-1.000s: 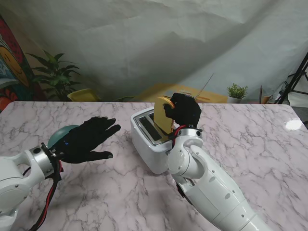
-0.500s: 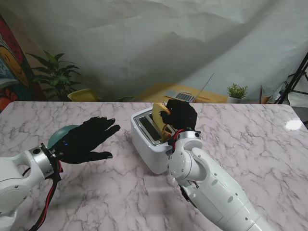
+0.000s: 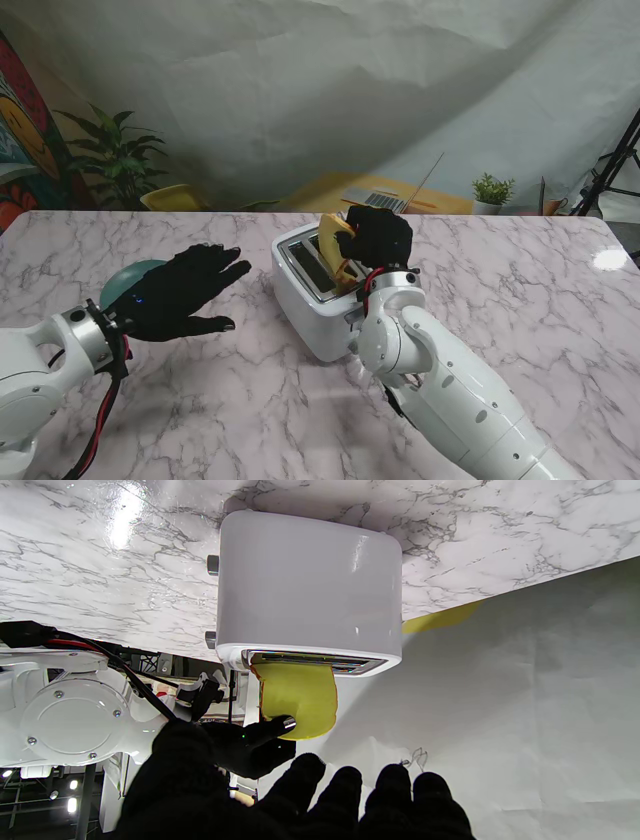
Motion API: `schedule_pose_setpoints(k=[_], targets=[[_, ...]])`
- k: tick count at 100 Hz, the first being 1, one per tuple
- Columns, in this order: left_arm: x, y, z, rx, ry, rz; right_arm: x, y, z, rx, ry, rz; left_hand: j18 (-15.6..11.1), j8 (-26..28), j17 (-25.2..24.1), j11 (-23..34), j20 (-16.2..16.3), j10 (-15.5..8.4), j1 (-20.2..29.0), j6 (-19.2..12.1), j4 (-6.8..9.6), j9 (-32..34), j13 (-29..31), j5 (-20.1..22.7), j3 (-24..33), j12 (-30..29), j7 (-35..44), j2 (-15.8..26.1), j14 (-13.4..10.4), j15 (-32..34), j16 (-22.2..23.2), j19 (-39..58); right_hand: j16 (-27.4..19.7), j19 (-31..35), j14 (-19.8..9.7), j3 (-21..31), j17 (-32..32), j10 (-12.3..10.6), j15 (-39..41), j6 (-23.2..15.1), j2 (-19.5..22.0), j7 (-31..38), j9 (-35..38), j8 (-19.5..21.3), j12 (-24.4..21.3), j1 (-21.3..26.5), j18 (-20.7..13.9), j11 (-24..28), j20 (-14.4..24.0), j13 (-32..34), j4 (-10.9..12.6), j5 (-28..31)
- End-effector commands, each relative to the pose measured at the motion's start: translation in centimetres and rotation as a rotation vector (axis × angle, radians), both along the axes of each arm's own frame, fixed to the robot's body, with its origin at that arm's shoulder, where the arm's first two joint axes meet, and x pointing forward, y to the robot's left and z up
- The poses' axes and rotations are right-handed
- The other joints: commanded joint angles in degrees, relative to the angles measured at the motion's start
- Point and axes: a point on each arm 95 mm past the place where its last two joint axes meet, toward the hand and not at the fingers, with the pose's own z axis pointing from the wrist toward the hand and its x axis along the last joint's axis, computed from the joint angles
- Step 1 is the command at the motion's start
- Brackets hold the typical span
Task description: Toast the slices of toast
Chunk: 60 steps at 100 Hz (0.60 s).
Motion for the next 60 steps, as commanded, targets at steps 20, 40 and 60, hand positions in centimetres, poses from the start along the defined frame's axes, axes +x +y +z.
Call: schedule_pose_setpoints(k=[20,40,60], targets=[[0.1,-0.2,-0.4,0.009,0.017,-0.006,0.4,0.1,1.2,-0.005,-0.043,0.010,-2.5,-0.5,0.1,-0.4,0.7,-0.7,0.0,0.8,0.38,-1.3,-1.9,-0.2,-0.3,0.8,0.1,3.7,-0.2,-0.1,-0.2,-2.4,-0.7,-0.2,-1.9,3.8,-1.2,-2.0,-3.2,-12.3,0.6,2.6,-0.5,2.0,0.7,2.6,-0.6,0.4,1.5,0.9,3.9,-2.0],[0.1,-0.2,-0.5,0.010,0.018,-0.008,0.4,0.6,2.2,0.008,-0.075,0.028,-2.5,-0.5,0.0,-0.4,0.7,-0.7,0.1,0.8,0.38,-1.3,-1.9,-0.2,-0.3,0.8,0.1,3.7,-0.1,-0.1,-0.2,-2.4,-0.2,-0.2,-2.2,4.3,-1.1,-2.2,-2.9,-12.9,0.6,2.9,-0.5,2.4,1.1,2.2,-1.0,0.9,1.7,1.0,3.7,-2.1],[0.2,-0.3,-0.6,0.007,0.019,-0.008,0.4,0.7,2.8,0.005,-0.100,0.039,-2.6,-0.5,0.1,-0.5,0.7,-0.7,0.1,0.8,0.38,-1.3,-1.9,-0.2,-0.3,0.8,0.1,3.8,-0.2,-0.1,-0.3,-2.5,0.0,-0.1,-2.5,4.4,-1.0,-2.4,-3.0,-13.3,0.6,2.9,-0.5,2.6,1.2,2.0,-1.1,0.9,1.8,1.0,3.6,-2.2]])
